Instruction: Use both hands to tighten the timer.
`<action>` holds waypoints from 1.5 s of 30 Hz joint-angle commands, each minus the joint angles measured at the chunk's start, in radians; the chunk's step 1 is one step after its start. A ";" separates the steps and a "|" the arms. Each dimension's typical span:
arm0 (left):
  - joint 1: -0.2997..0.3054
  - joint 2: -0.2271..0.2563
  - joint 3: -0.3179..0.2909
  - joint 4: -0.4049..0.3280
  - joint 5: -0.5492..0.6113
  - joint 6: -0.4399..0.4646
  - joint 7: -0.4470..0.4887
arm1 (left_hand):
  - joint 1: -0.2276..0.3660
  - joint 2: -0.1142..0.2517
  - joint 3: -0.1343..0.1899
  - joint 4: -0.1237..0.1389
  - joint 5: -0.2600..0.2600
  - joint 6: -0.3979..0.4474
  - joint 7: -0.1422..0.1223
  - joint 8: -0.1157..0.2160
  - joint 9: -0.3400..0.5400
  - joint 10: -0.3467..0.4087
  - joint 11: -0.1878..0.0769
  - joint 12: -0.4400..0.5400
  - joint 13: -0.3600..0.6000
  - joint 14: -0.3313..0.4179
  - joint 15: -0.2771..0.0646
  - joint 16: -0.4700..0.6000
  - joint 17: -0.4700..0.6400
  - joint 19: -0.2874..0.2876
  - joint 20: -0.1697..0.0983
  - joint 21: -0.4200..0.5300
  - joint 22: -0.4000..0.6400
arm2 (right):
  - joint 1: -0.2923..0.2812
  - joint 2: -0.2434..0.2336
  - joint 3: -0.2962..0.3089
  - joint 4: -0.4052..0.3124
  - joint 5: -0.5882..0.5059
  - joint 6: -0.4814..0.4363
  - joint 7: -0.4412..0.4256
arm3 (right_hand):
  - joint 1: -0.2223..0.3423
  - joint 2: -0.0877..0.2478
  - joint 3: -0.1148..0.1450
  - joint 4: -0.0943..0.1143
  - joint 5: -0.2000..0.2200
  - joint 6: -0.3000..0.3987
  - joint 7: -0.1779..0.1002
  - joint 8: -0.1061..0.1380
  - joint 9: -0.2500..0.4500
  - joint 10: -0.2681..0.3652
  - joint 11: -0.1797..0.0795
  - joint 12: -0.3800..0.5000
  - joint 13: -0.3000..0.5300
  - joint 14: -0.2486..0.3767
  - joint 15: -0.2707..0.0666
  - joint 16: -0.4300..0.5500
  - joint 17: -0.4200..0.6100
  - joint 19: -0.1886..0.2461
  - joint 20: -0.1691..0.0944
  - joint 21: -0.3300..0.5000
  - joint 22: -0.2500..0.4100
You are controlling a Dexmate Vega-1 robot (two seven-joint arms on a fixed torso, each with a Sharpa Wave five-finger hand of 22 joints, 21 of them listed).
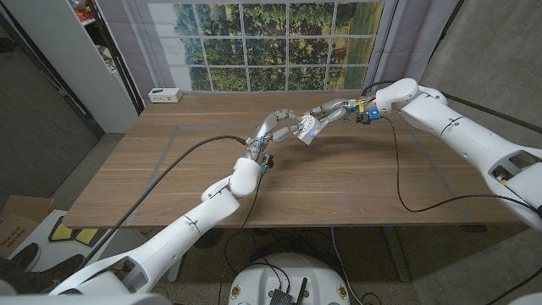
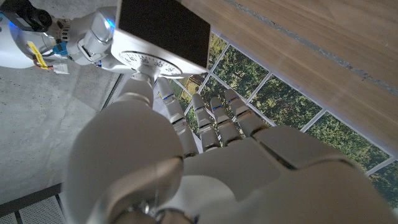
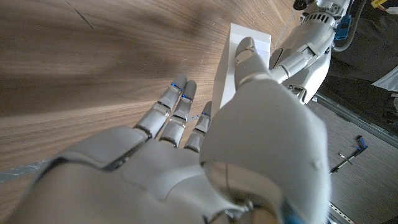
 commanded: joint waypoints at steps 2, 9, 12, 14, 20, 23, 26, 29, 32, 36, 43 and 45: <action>-0.008 0.006 0.010 -0.026 -0.014 0.060 -0.040 | 0.018 0.035 0.017 -0.002 -0.006 0.011 0.008 -0.007 -0.003 -0.008 0.003 -0.001 0.005 -0.002 -0.048 -0.001 0.005 0.008 0.009 -0.002 0.003 | 0.009 -0.002 -0.003 0.037 -0.002 0.048 0.035 | -0.005 0.040 0.007 0.001 0.006 0.038 -0.008 0.005 0.006 0.017 0.009 0.001 0.092 -0.008 -0.180 -0.005 0.002 -0.008 -0.040 -0.003 0.003; -0.024 0.034 0.016 -0.061 -0.029 0.110 -0.104 | 0.060 0.075 0.043 -0.019 -0.025 0.015 0.006 -0.015 -0.009 -0.040 0.018 -0.016 0.005 -0.032 -0.031 -0.012 0.002 0.005 0.018 -0.001 0.005 | 0.027 0.006 -0.007 0.091 -0.009 0.103 0.072 | -0.006 0.041 0.008 0.003 0.006 0.023 -0.004 -0.005 0.005 0.016 0.009 -0.004 0.089 -0.015 -0.182 -0.009 0.003 -0.017 -0.045 -0.005 0.003; -0.036 0.046 0.018 -0.072 -0.042 0.123 -0.138 | 0.070 0.087 0.052 -0.022 -0.032 0.012 -0.006 -0.019 -0.010 -0.050 0.018 -0.020 0.005 -0.048 -0.026 -0.017 0.002 0.001 0.023 -0.002 0.005 | 0.034 0.011 -0.008 0.113 -0.010 0.121 0.086 | -0.004 0.045 0.010 0.002 0.007 0.024 -0.003 -0.006 0.005 0.014 -0.004 -0.008 0.087 -0.019 -0.185 -0.011 0.003 -0.020 -0.048 -0.006 0.003; -0.045 0.057 0.022 -0.082 -0.045 0.136 -0.163 | 0.074 0.091 0.055 -0.022 -0.036 0.013 -0.009 -0.020 -0.011 -0.060 0.019 -0.025 0.005 -0.057 -0.022 -0.019 0.002 -0.003 0.024 -0.003 0.006 | 0.041 0.015 -0.012 0.131 -0.015 0.136 0.098 | -0.003 0.046 0.011 0.002 0.008 0.028 -0.003 -0.005 0.005 0.017 -0.001 -0.008 0.086 -0.021 -0.185 -0.013 0.003 -0.022 -0.050 -0.006 0.002; -0.073 0.085 0.031 -0.103 -0.051 0.167 -0.227 | 0.078 0.103 0.063 -0.018 -0.046 0.033 -0.023 -0.017 -0.014 -0.076 0.023 -0.032 0.005 -0.076 -0.021 -0.022 0.003 -0.010 0.028 -0.004 0.007 | 0.053 0.024 -0.015 0.166 -0.018 0.159 0.121 | -0.001 0.048 0.013 0.001 0.008 0.030 -0.003 -0.005 0.005 0.020 -0.003 -0.010 0.086 -0.026 -0.185 -0.016 0.003 -0.025 -0.057 -0.007 0.002; -0.084 0.100 0.037 -0.114 -0.046 0.177 -0.251 | 0.083 0.109 0.069 -0.018 -0.049 0.046 -0.023 -0.014 -0.015 -0.079 0.023 -0.034 0.004 -0.083 -0.023 -0.023 0.004 -0.012 0.029 -0.004 0.007 | 0.055 0.027 -0.013 0.179 -0.017 0.166 0.123 | -0.001 0.049 0.013 0.002 0.009 0.031 -0.003 -0.005 0.005 0.023 -0.004 -0.010 0.085 -0.027 -0.184 -0.017 0.003 -0.025 -0.058 -0.007 0.002; -0.093 0.110 0.041 -0.119 -0.040 0.179 -0.265 | 0.086 0.111 0.074 -0.018 -0.053 0.067 -0.029 -0.008 -0.017 -0.081 0.020 -0.036 0.004 -0.085 -0.022 -0.022 0.004 -0.013 0.029 -0.003 0.008 | 0.059 0.030 -0.012 0.192 -0.018 0.176 0.127 | -0.002 0.050 0.014 0.003 0.009 0.033 -0.003 -0.006 0.005 0.025 -0.005 -0.011 0.083 -0.028 -0.183 -0.019 0.002 -0.026 -0.059 -0.007 0.002; -0.104 0.117 0.046 -0.116 -0.033 0.170 -0.277 | 0.089 0.110 0.078 -0.018 -0.057 0.083 -0.035 -0.004 -0.019 -0.077 0.010 -0.035 0.003 -0.087 -0.024 -0.021 0.004 -0.014 0.029 -0.003 0.008 | 0.063 0.033 -0.013 0.203 -0.020 0.185 0.135 | -0.004 0.048 0.013 0.003 0.008 0.034 -0.003 -0.006 0.005 0.028 -0.002 -0.012 0.082 -0.030 -0.183 -0.021 0.001 -0.026 -0.059 -0.006 0.002; -0.116 0.119 0.052 -0.108 -0.025 0.150 -0.287 | 0.090 0.109 0.080 -0.017 -0.059 0.093 -0.039 -0.002 -0.020 -0.074 0.003 -0.035 0.002 -0.087 -0.025 -0.019 0.004 -0.014 0.029 -0.002 0.008 | 0.066 0.040 -0.015 0.213 -0.021 0.192 0.140 | -0.005 0.047 0.012 0.004 0.008 0.034 -0.003 -0.007 0.005 0.028 -0.002 -0.014 0.081 -0.030 -0.183 -0.022 0.000 -0.026 -0.060 -0.006 0.001; -0.140 0.126 0.066 -0.100 0.000 0.120 -0.311 | 0.095 0.108 0.083 -0.019 -0.061 0.094 -0.043 -0.004 -0.021 -0.071 -0.003 -0.034 0.002 -0.084 -0.027 -0.017 0.004 -0.015 0.027 -0.002 0.009 | 0.071 0.048 -0.020 0.225 -0.023 0.196 0.150 | -0.009 0.045 0.010 0.006 0.007 0.037 -0.002 -0.007 0.005 0.028 -0.006 -0.016 0.079 -0.032 -0.182 -0.025 -0.001 -0.026 -0.060 -0.006 0.001; -0.206 0.161 0.096 -0.093 0.065 0.071 -0.396 | 0.108 0.110 0.092 -0.024 -0.063 0.099 -0.056 -0.005 -0.024 -0.067 -0.005 -0.033 0.001 -0.086 -0.029 -0.017 0.003 -0.015 0.026 0.000 0.009 | 0.082 0.056 -0.028 0.247 -0.030 0.211 0.168 | -0.015 0.044 0.009 0.008 0.006 0.037 -0.003 -0.009 0.005 0.028 -0.009 -0.021 0.076 -0.037 -0.181 -0.033 -0.007 -0.029 -0.062 -0.006 0.000; -0.232 0.175 0.107 -0.093 0.089 0.051 -0.435 | 0.110 0.111 0.095 -0.023 -0.065 0.098 -0.062 -0.007 -0.024 -0.071 -0.006 -0.036 0.001 -0.090 -0.030 -0.017 0.004 -0.017 0.024 0.000 0.009 | 0.084 0.058 -0.031 0.252 -0.033 0.216 0.173 | -0.016 0.044 0.008 0.009 0.006 0.037 -0.003 -0.009 0.005 0.029 -0.007 -0.022 0.075 -0.037 -0.182 -0.033 -0.007 -0.030 -0.063 -0.007 0.000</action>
